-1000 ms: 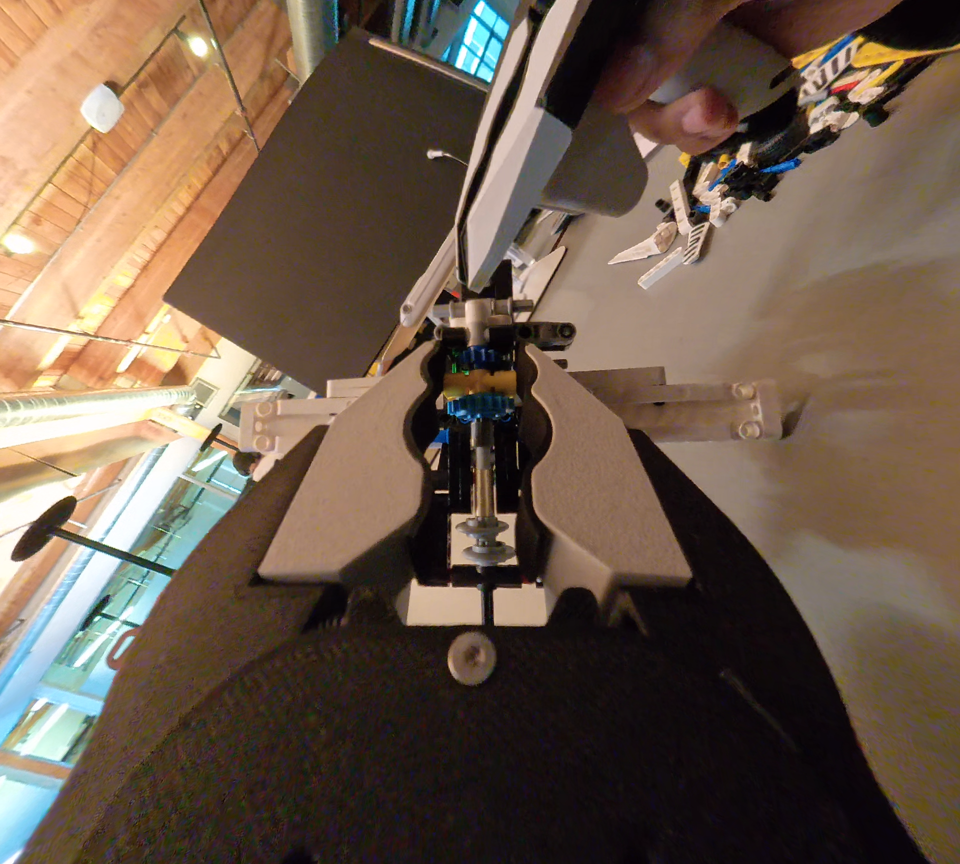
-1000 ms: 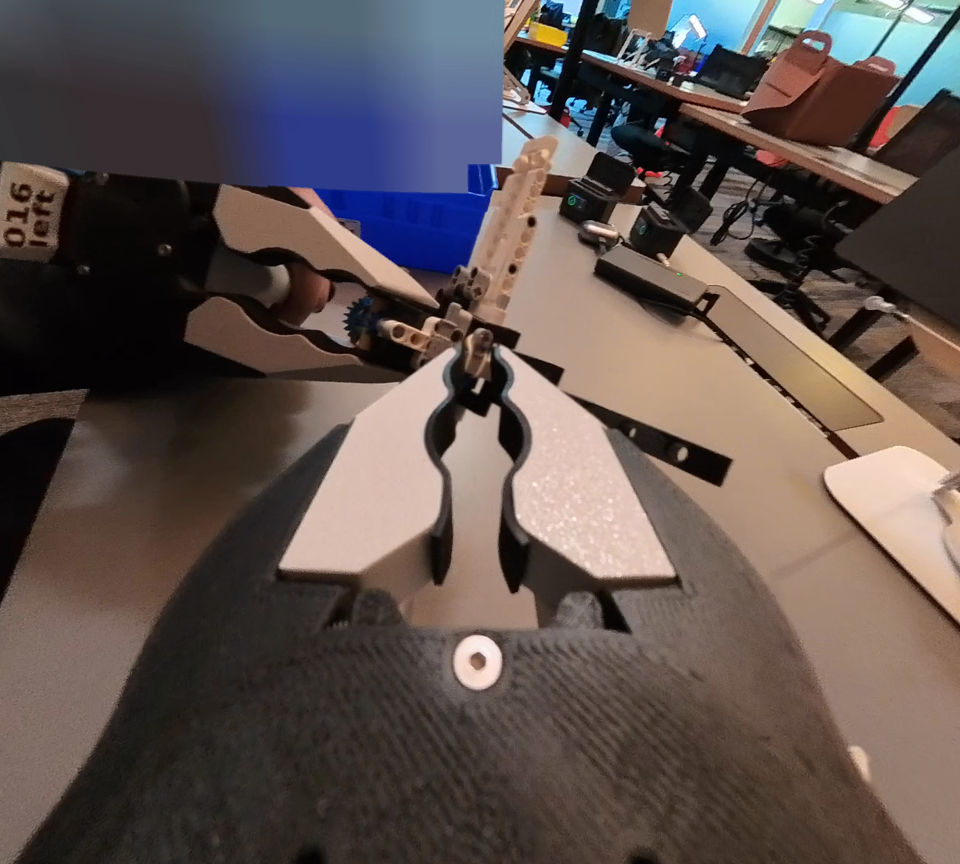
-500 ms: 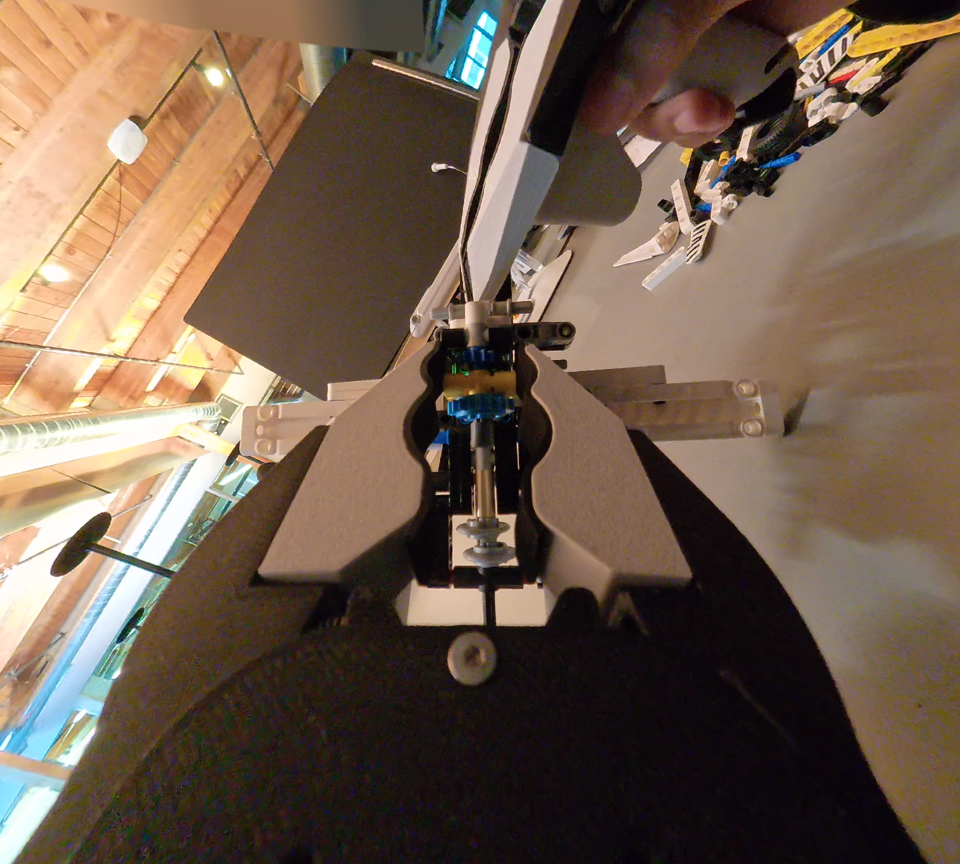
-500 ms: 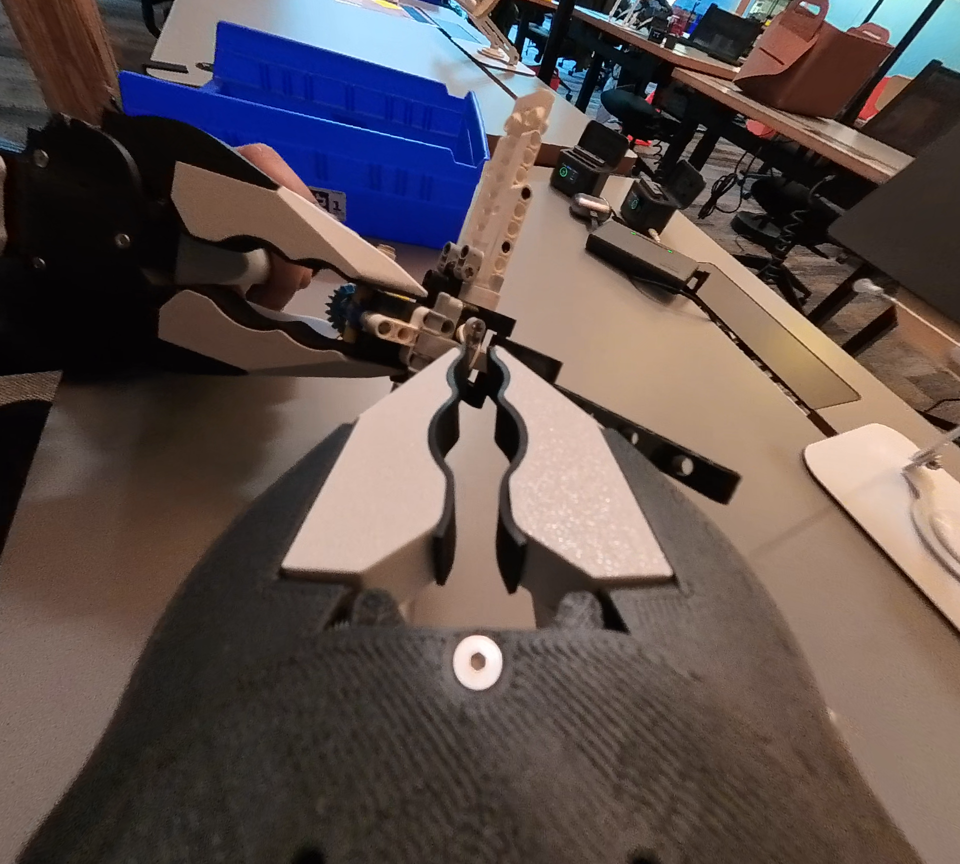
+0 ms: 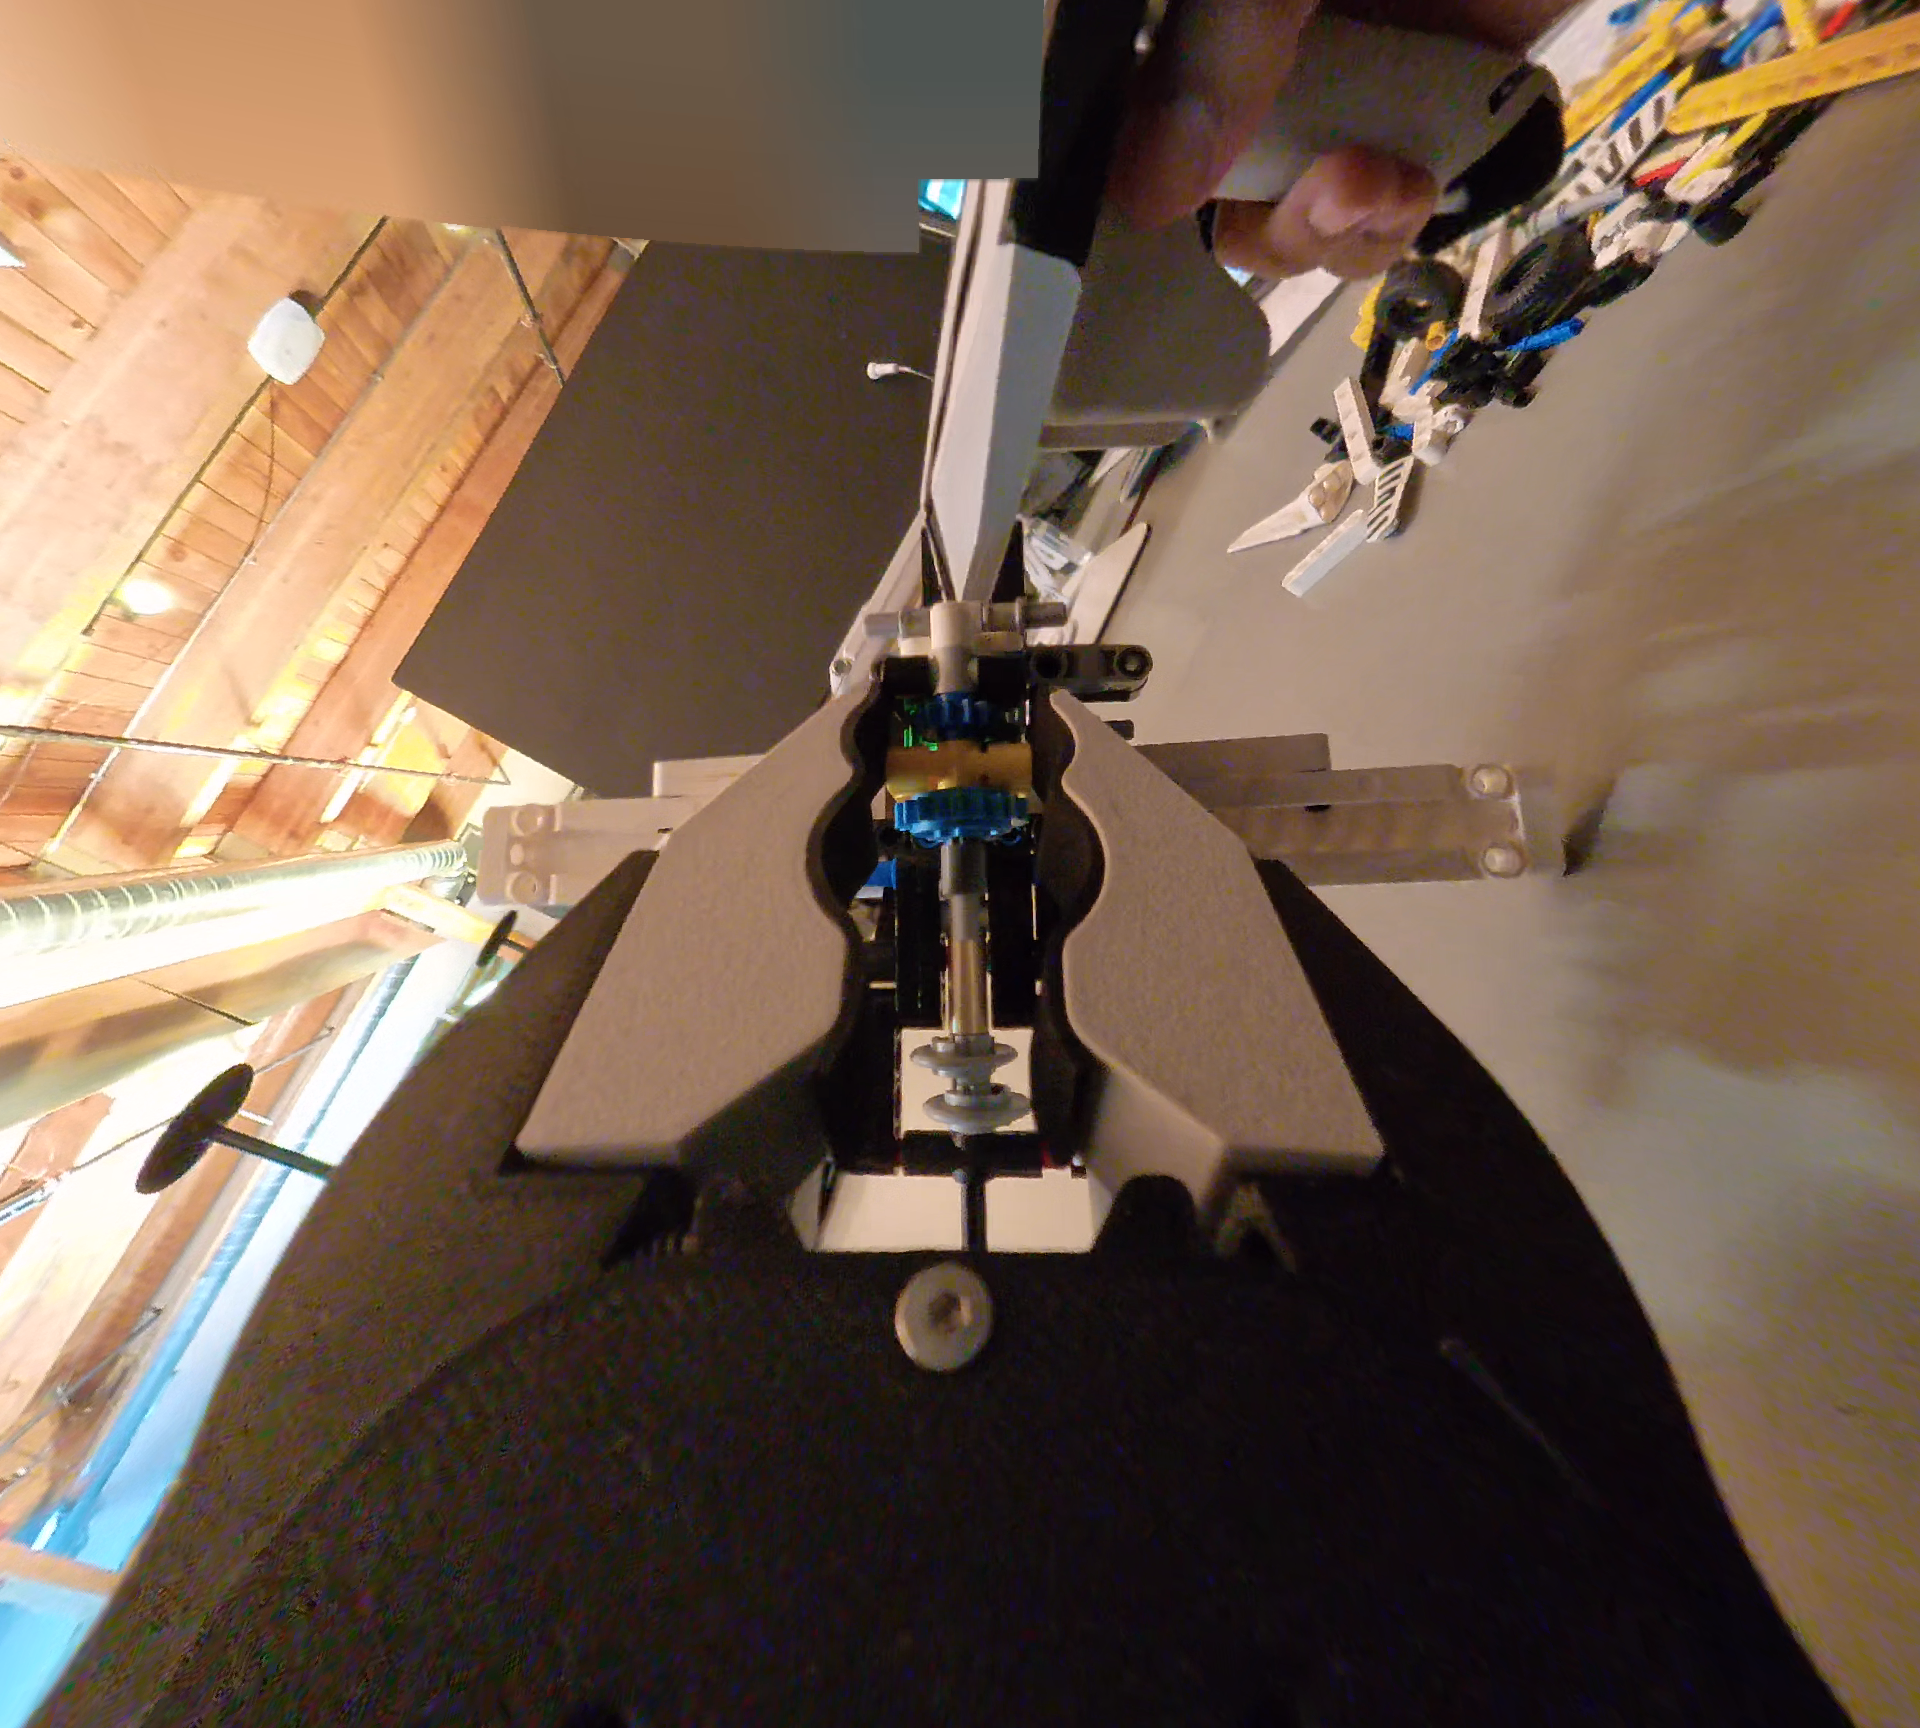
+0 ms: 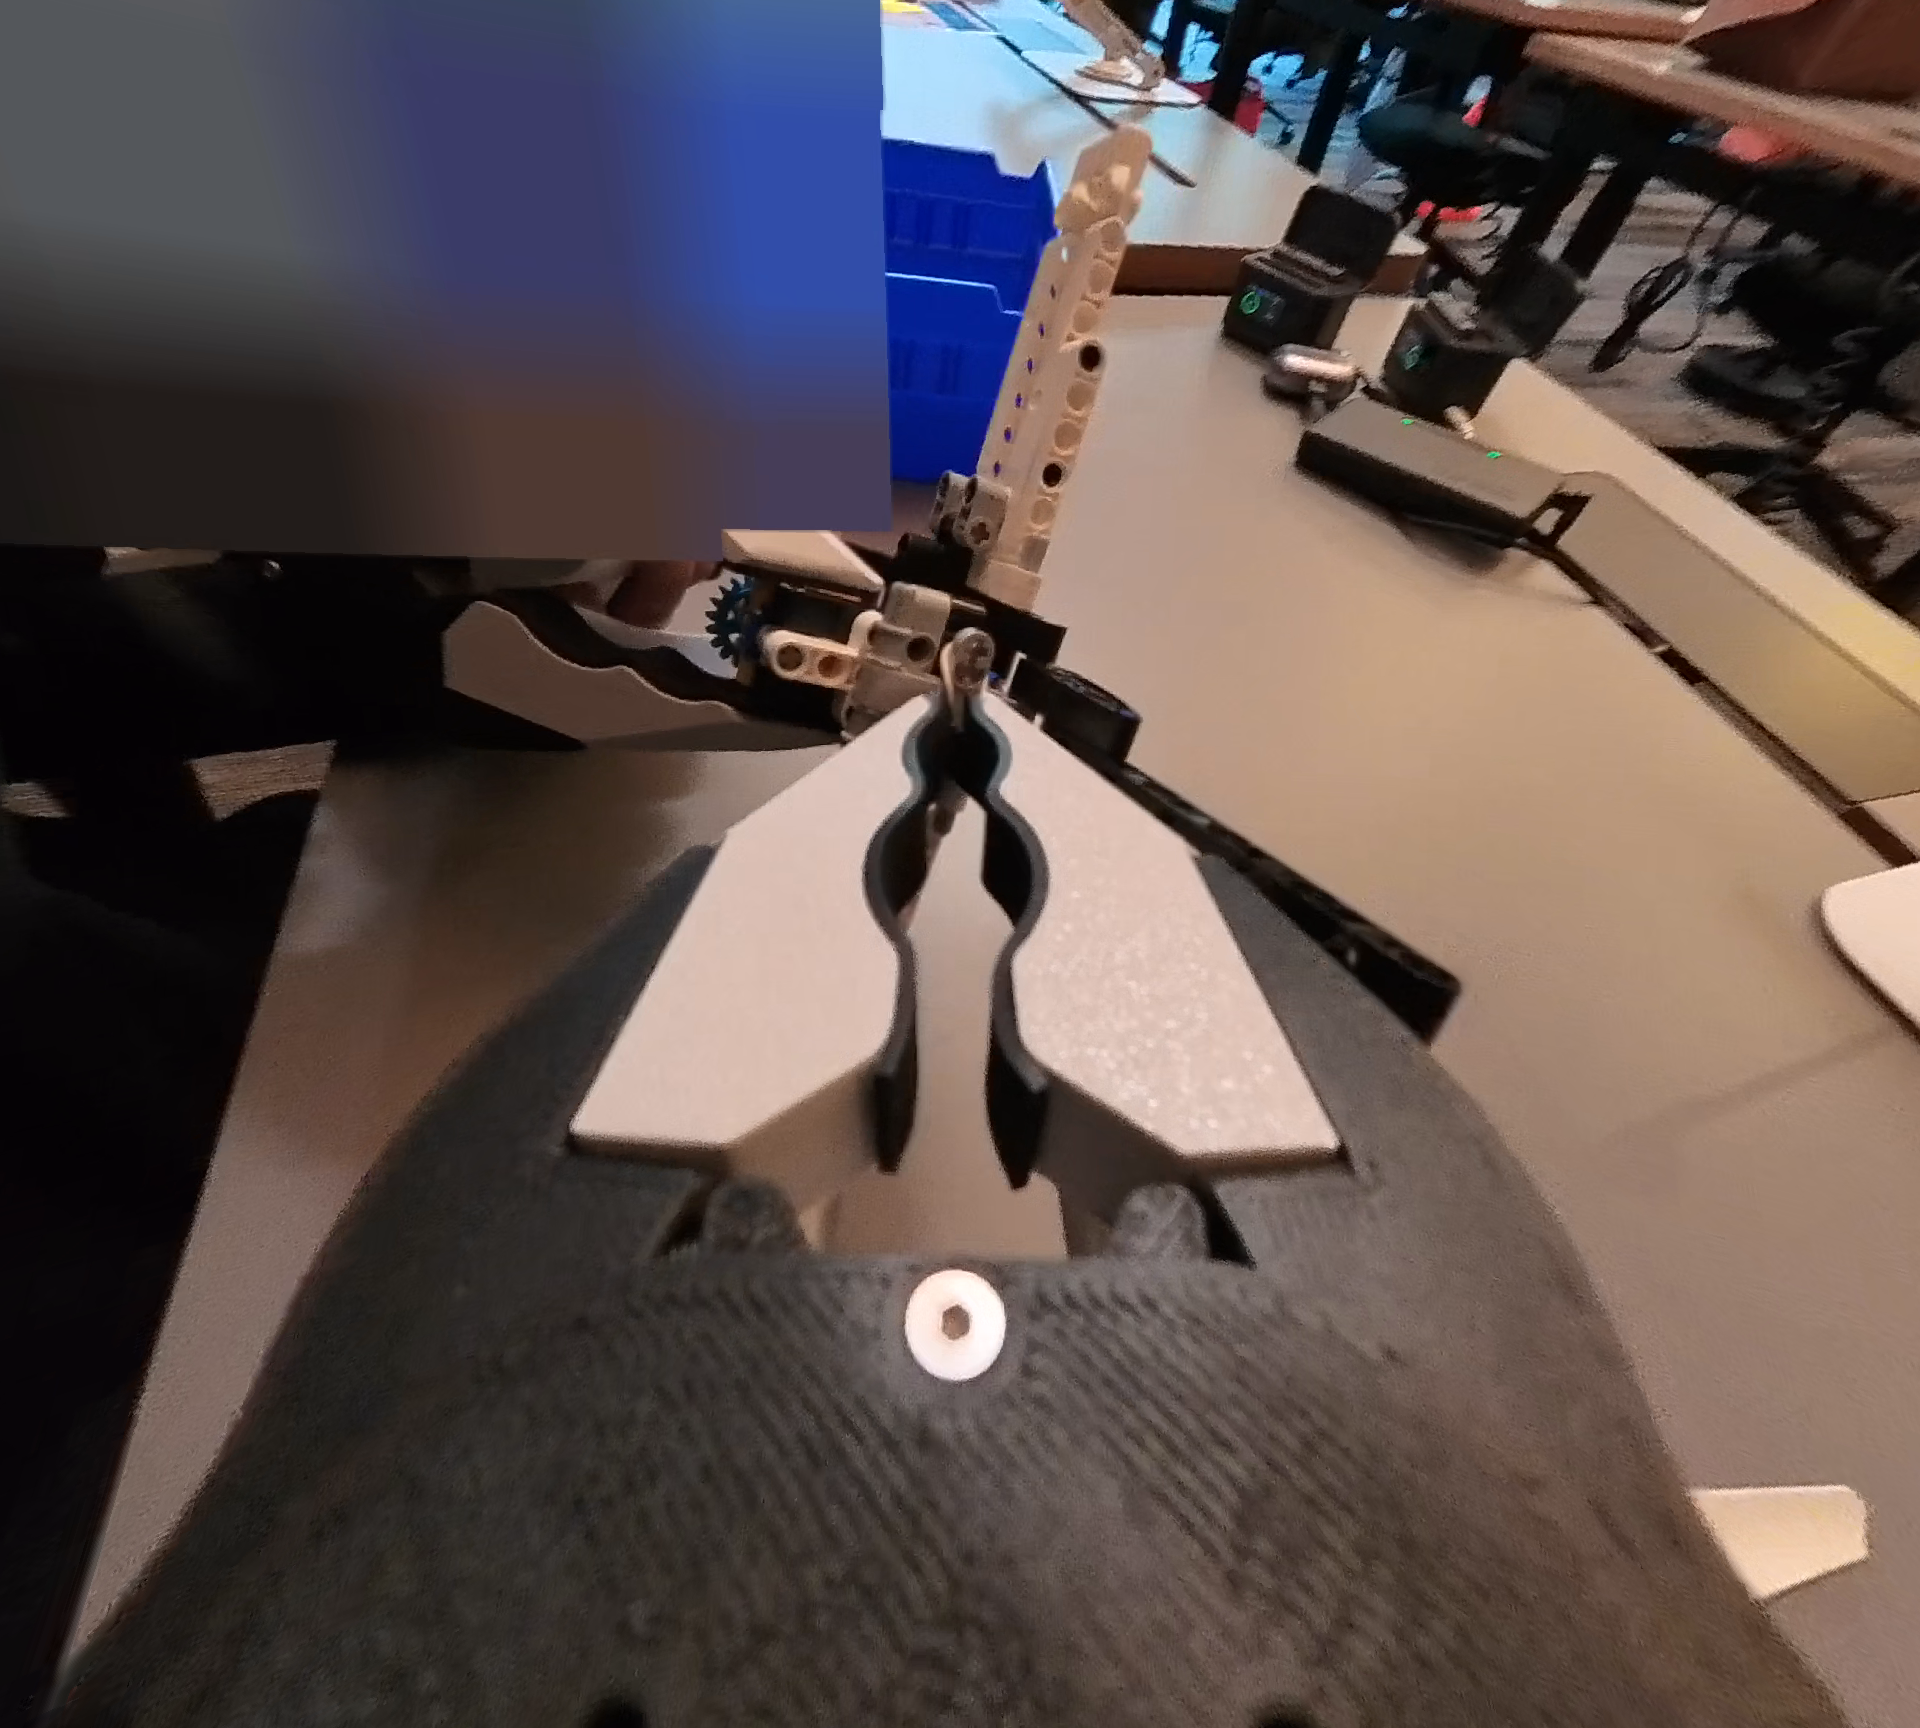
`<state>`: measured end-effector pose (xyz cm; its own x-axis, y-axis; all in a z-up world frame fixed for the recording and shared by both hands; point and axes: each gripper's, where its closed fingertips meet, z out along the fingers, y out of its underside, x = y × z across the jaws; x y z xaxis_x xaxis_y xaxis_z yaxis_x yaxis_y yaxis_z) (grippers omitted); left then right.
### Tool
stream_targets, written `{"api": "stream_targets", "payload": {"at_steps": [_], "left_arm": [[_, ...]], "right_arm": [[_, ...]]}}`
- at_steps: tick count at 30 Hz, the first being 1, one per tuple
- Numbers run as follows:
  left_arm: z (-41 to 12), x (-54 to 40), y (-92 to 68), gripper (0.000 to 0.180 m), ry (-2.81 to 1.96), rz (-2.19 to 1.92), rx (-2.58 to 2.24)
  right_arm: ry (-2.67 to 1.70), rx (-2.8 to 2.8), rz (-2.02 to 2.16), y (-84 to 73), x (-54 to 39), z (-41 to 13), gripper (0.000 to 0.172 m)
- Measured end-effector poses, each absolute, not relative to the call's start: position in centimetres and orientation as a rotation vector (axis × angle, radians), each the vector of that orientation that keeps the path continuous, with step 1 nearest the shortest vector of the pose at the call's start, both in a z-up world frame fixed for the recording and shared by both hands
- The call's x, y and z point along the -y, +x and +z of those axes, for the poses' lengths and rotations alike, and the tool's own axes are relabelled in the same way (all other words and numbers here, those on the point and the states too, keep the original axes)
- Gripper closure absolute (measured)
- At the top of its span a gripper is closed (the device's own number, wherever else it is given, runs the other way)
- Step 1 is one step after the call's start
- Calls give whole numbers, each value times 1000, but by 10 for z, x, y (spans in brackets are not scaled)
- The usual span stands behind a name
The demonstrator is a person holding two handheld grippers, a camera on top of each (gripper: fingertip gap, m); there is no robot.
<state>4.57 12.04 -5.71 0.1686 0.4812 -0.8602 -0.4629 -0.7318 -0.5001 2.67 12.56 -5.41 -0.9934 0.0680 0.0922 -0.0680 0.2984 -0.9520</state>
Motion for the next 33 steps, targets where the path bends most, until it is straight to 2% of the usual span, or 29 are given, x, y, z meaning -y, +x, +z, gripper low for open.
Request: {"api": "stream_targets", "payload": {"at_steps": [5, 7, 9, 14, 20, 26, 33], "left_arm": [[-57, -120, 46, 157, -1723, 1691, -5], [-57, -119, 45, 158, -1723, 1700, -4], [-57, -120, 46, 158, -1720, 1708, -15], [-56, -121, 48, 157, -1717, 1727, -37], [-56, -121, 48, 157, -1716, 1740, -44], [-56, -122, 49, 157, -1714, 1742, -46], [-56, -123, 51, 157, -1710, 1735, -55]], "right_arm": [[28, 2630, 1712, 33, -130, -56, 161], [57, 2705, 1603, 33, -135, -57, 148], [107, 2747, 1521, 32, -139, -52, 144], [236, 2905, 1403, 35, -135, -36, 151], [425, 3020, 895, 29, -136, -54, 154], [518, 3048, 649, 36, -133, -55, 158], [486, 3105, 590, 35, -131, -59, 164]]}}
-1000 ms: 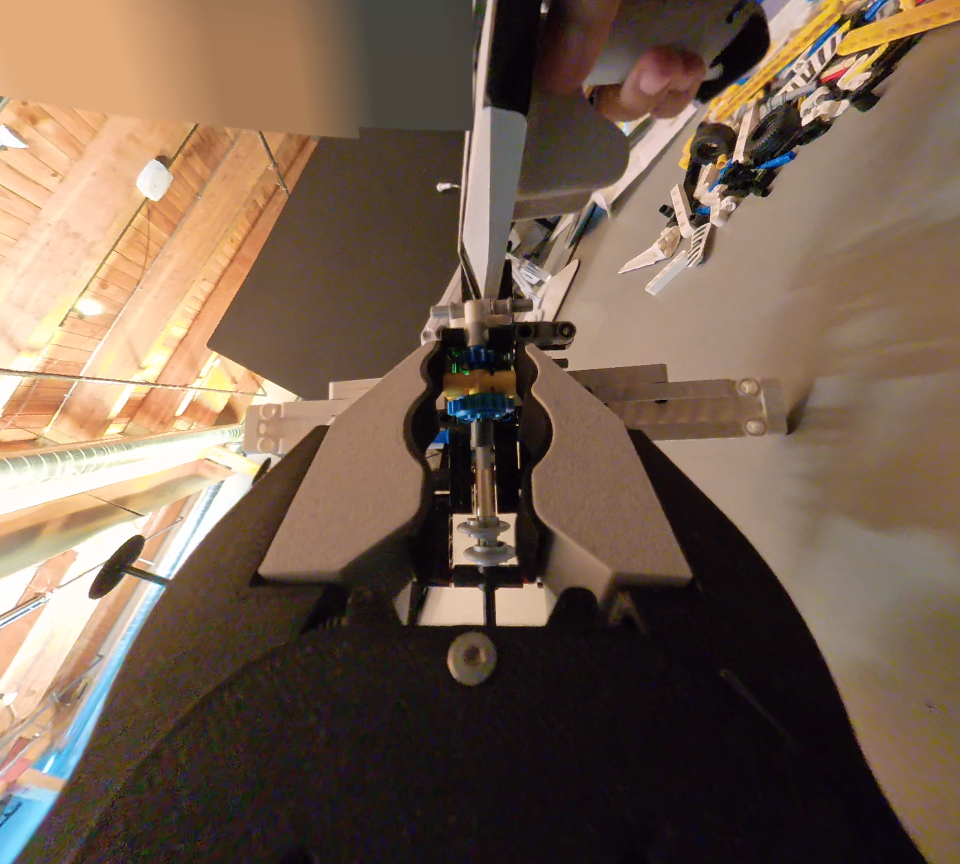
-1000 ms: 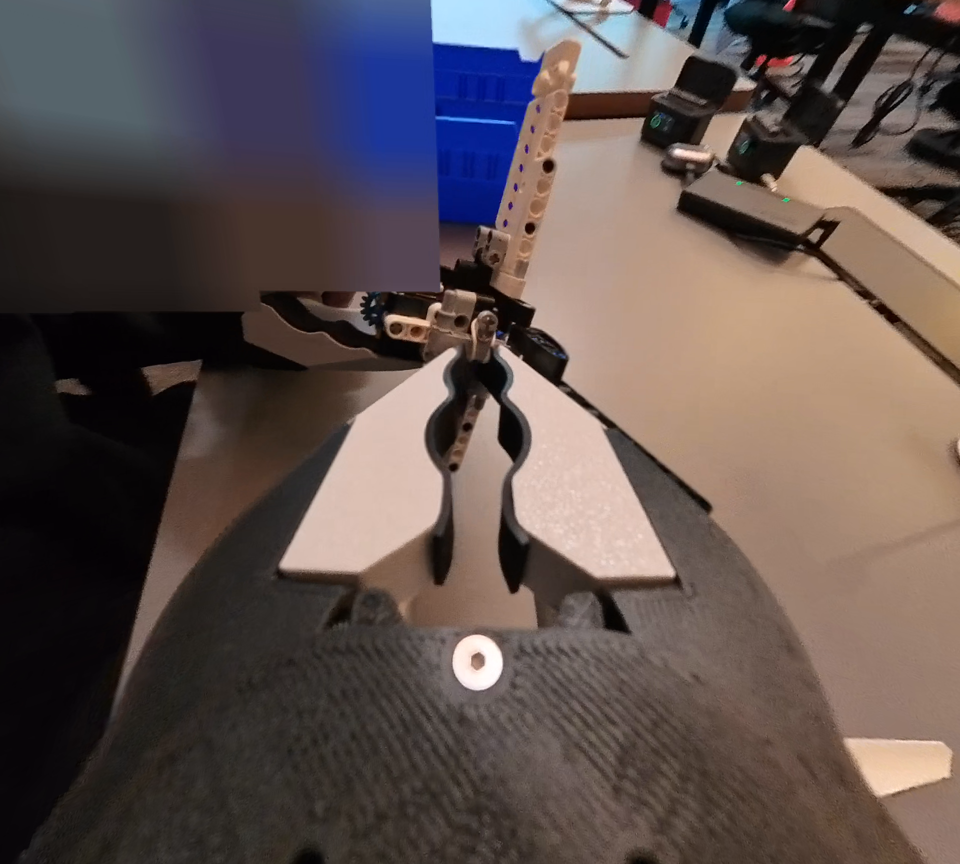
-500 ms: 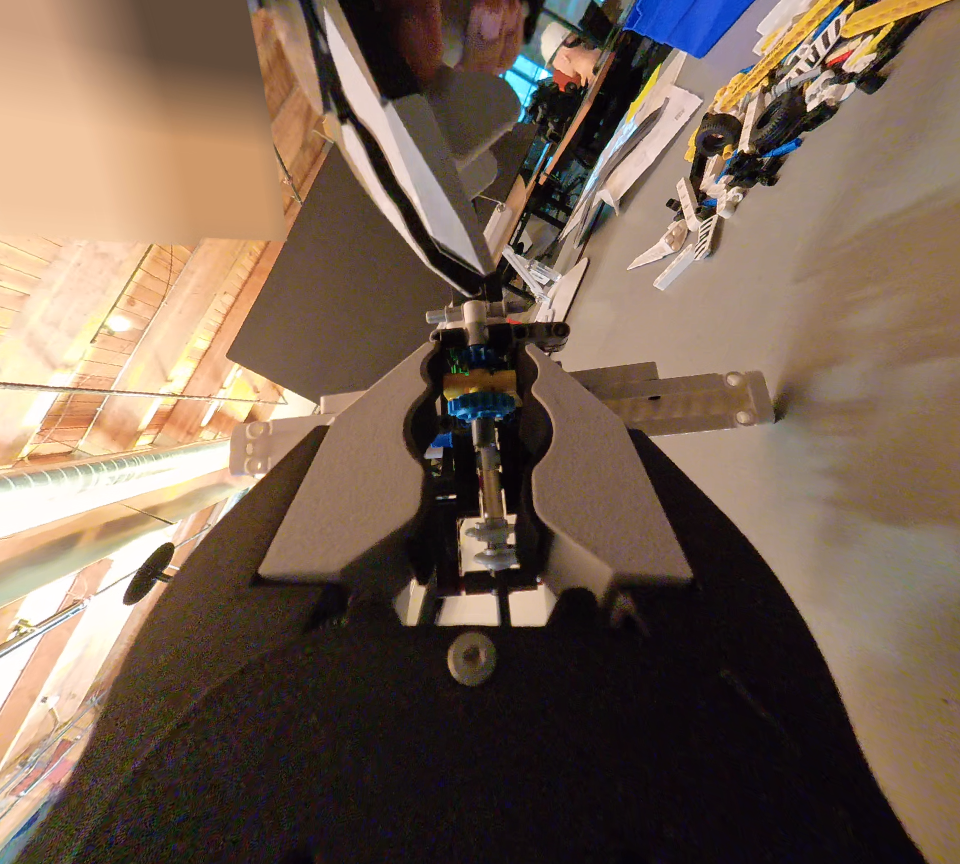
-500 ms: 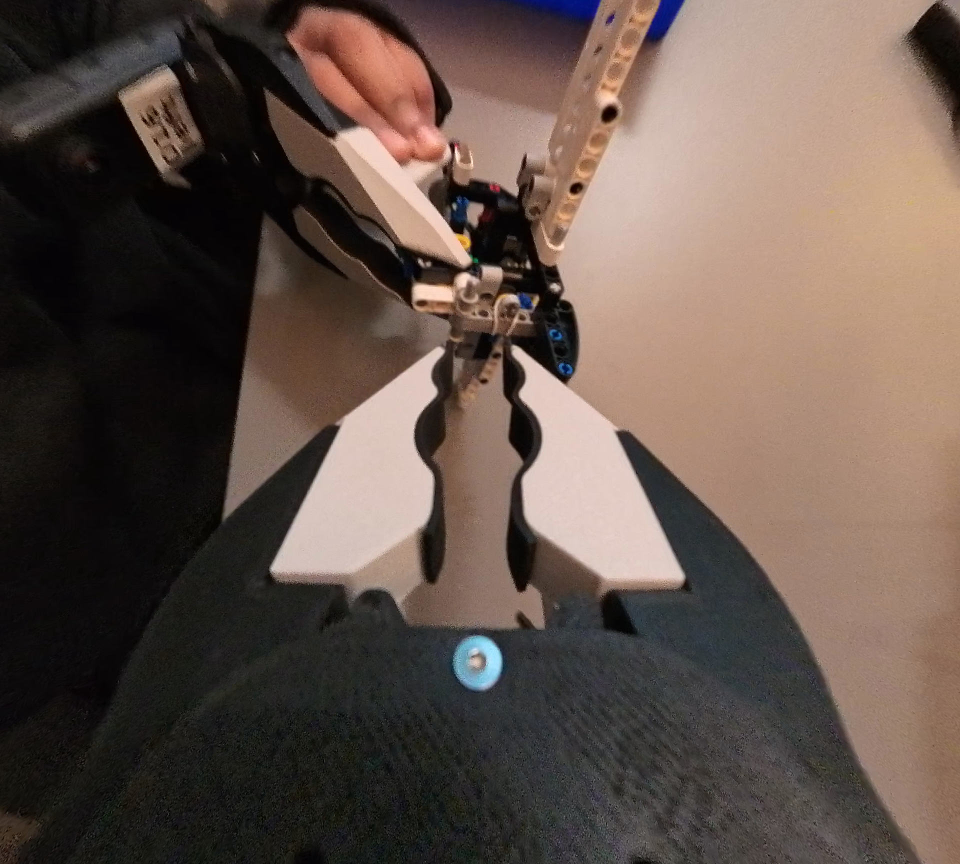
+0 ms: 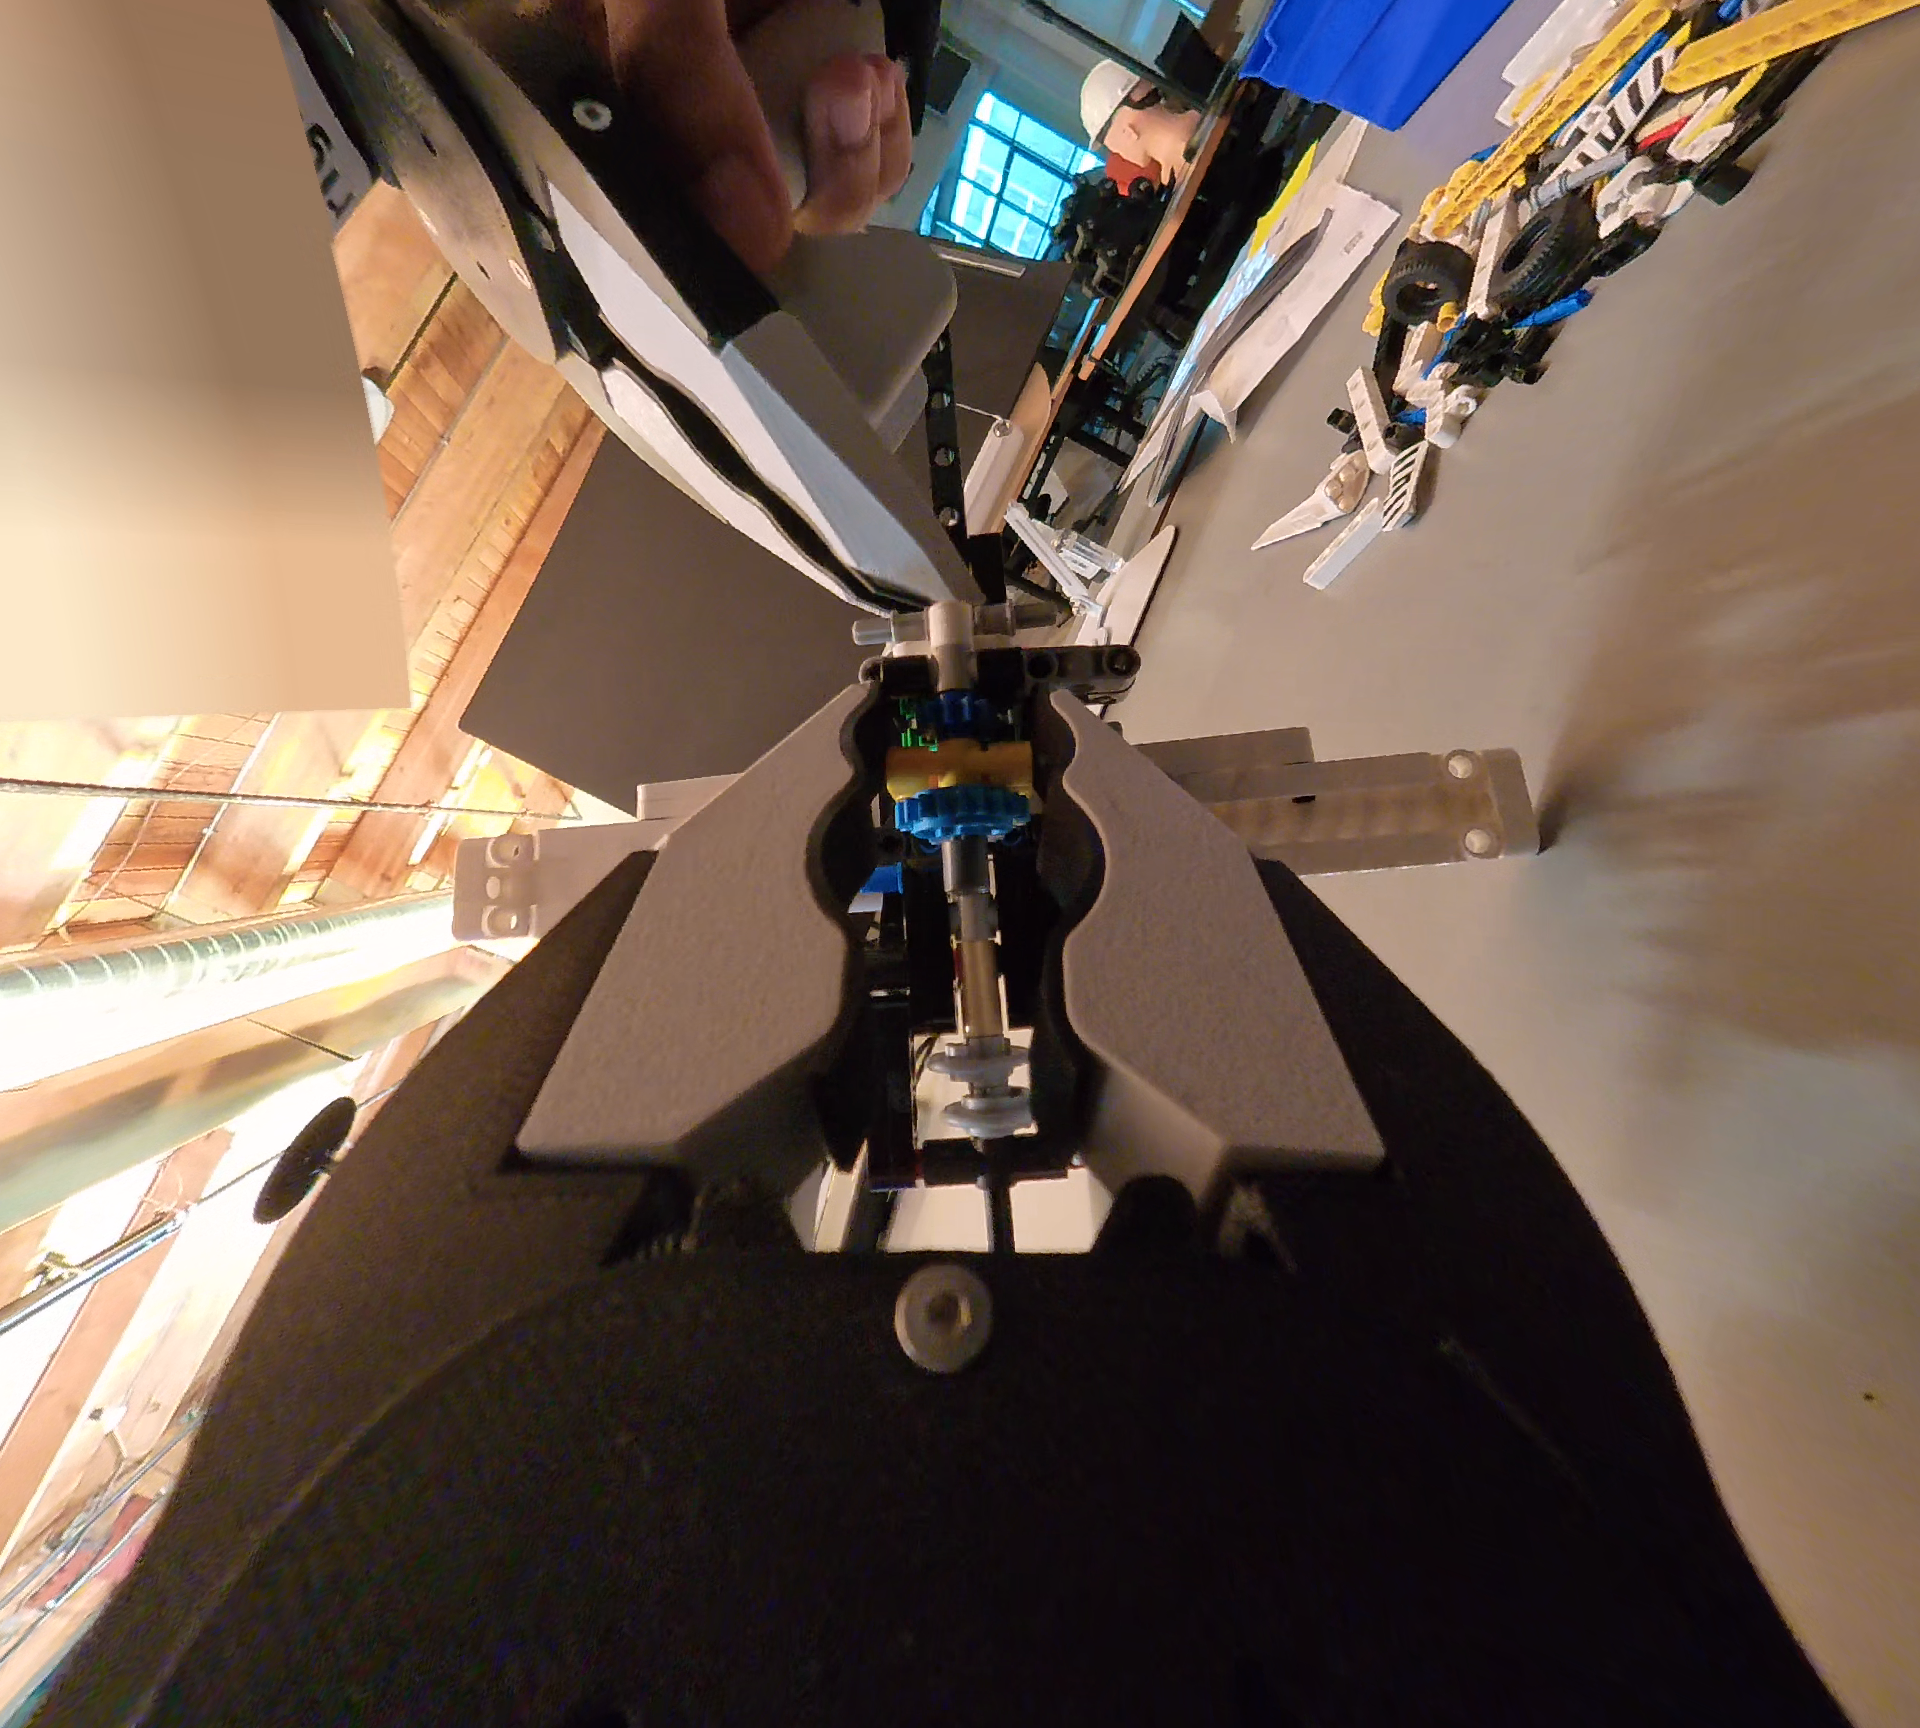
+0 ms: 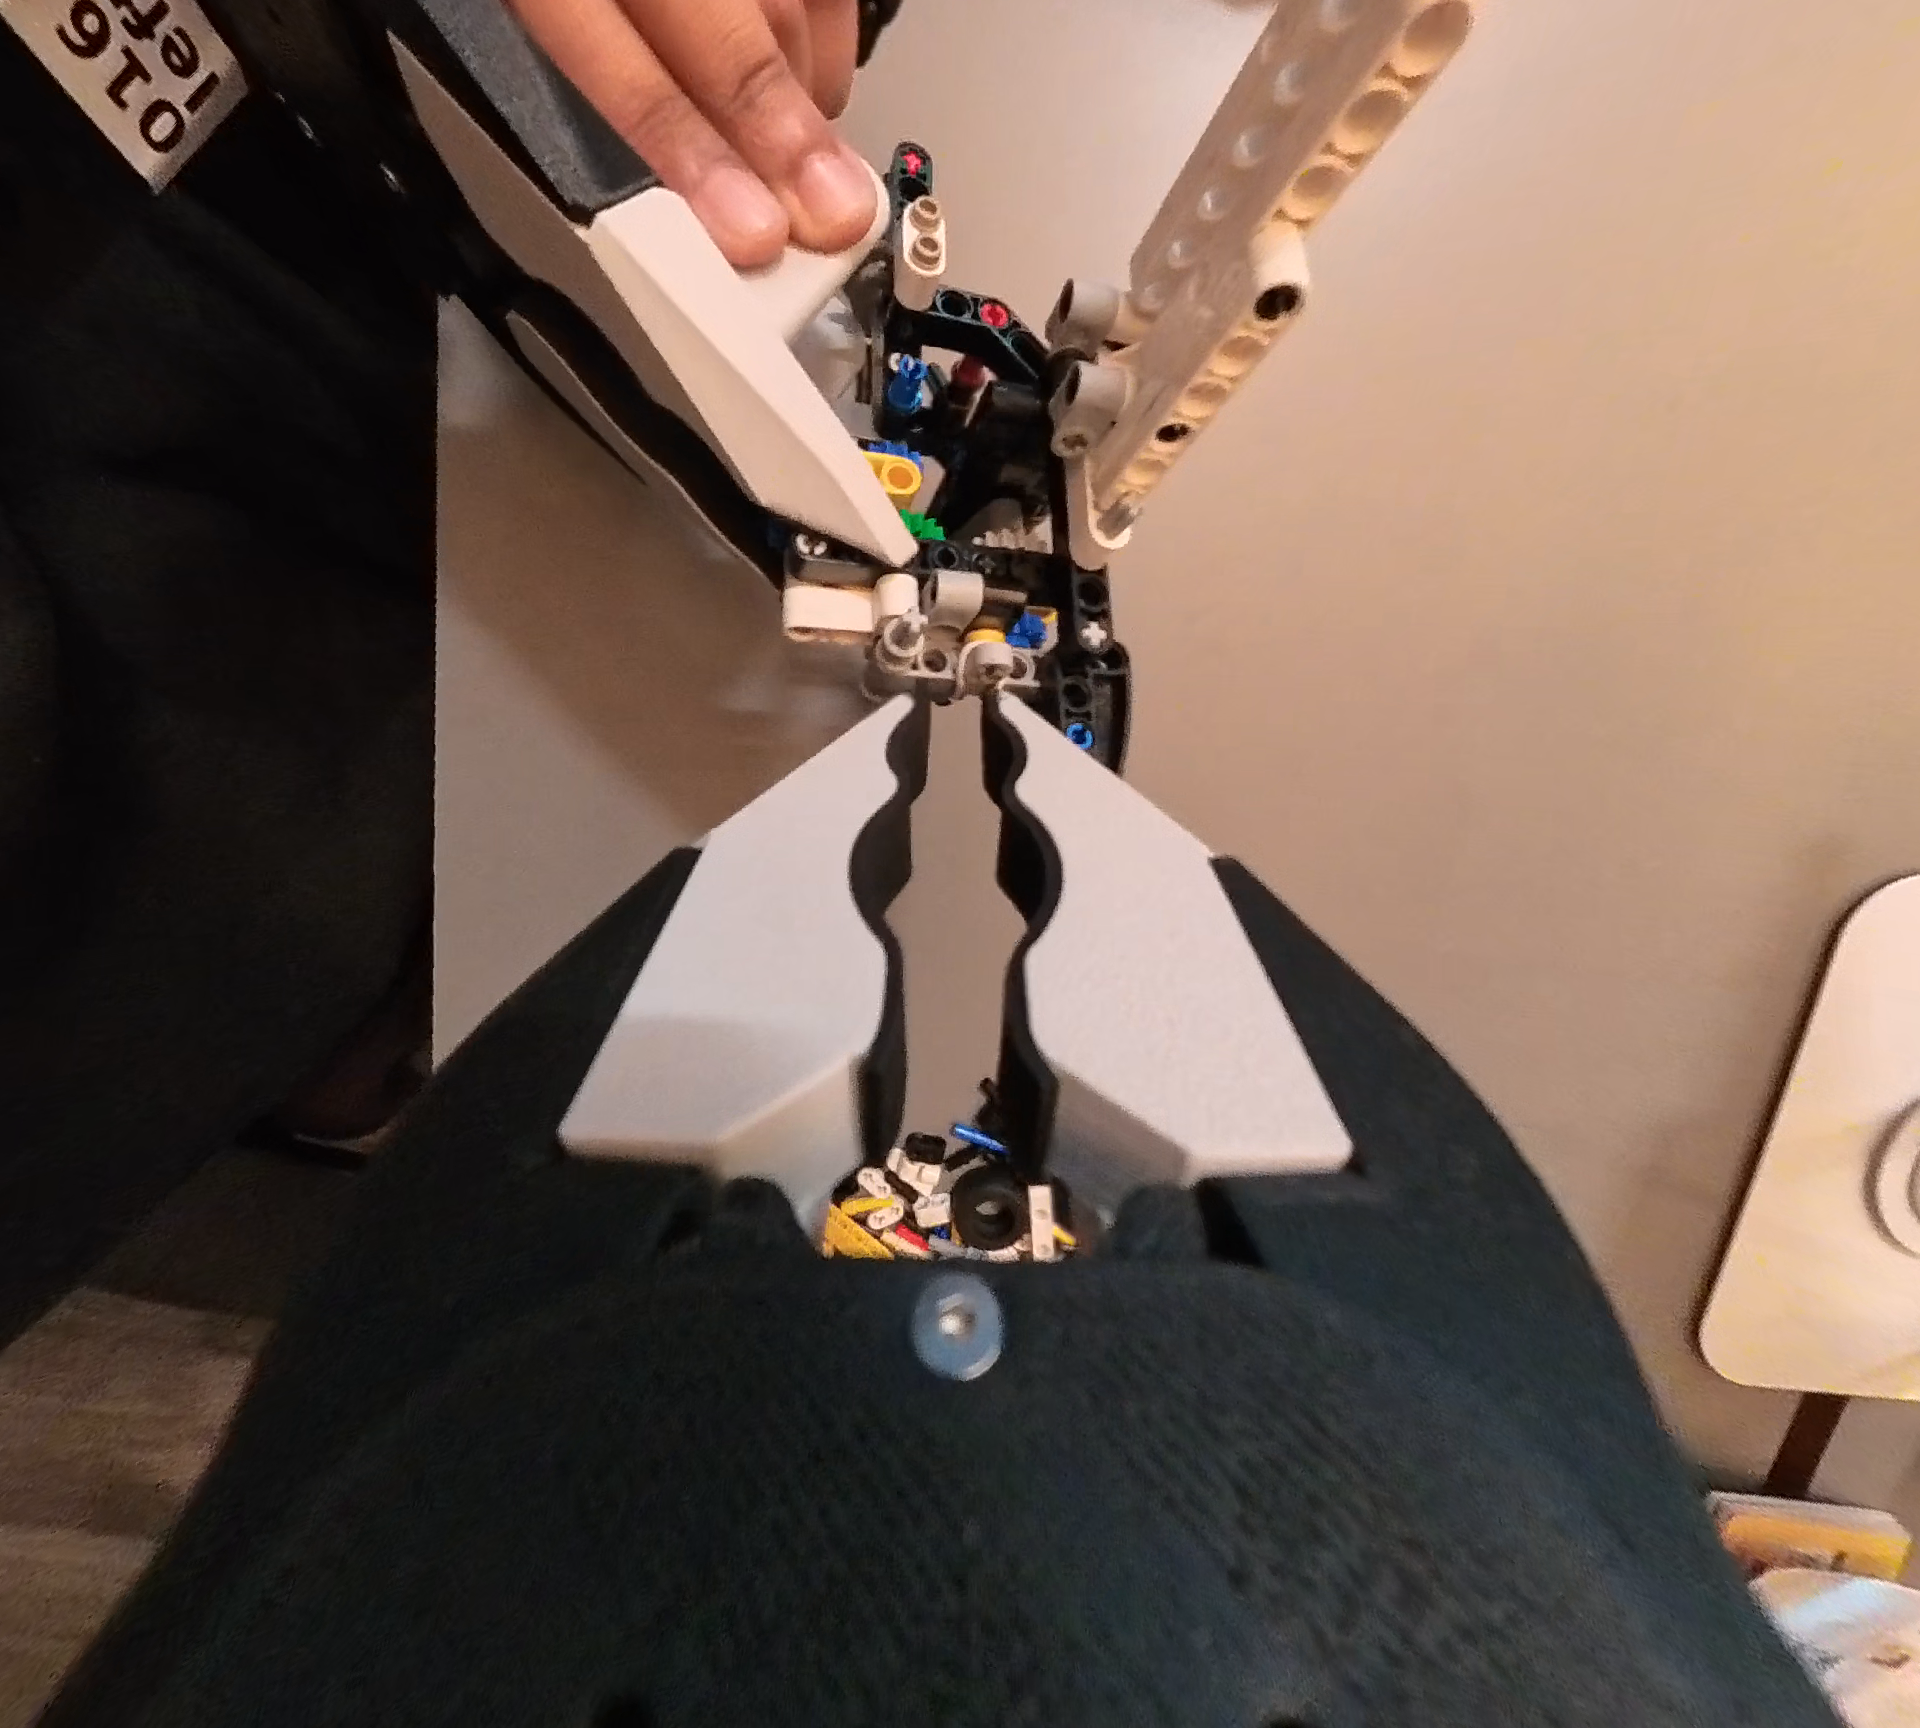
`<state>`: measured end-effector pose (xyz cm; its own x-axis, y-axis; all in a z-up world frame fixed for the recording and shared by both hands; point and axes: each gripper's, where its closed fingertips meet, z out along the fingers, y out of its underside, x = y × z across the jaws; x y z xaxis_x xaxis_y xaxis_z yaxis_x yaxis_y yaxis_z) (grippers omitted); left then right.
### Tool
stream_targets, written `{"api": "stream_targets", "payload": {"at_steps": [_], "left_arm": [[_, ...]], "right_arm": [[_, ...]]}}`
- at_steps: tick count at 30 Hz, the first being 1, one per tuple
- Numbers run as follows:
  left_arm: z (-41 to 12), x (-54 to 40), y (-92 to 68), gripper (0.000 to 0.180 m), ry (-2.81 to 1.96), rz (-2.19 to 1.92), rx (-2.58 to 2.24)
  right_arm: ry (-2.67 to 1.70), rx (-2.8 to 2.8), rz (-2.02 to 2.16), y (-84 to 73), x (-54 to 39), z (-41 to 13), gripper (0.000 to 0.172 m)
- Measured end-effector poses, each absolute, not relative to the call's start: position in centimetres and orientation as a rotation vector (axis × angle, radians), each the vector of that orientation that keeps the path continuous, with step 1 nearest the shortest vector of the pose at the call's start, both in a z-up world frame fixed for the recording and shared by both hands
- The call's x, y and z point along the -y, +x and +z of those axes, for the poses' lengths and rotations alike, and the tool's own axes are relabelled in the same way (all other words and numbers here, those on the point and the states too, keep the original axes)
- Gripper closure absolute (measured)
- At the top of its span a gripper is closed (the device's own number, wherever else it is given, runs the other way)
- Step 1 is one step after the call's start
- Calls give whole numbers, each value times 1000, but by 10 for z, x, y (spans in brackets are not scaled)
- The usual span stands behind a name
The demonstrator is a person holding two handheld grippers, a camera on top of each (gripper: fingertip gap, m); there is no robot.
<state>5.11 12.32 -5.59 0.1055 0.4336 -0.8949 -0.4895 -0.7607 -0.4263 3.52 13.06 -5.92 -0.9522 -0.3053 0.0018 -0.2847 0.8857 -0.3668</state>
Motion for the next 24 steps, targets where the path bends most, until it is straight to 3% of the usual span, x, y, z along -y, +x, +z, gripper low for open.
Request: {"api": "stream_targets", "payload": {"at_steps": [24], "left_arm": [[-56, -123, 52, 158, -1707, 1722, -56]], "right_arm": [[-407, -2960, -519, 35, -128, -63, 171]]}}
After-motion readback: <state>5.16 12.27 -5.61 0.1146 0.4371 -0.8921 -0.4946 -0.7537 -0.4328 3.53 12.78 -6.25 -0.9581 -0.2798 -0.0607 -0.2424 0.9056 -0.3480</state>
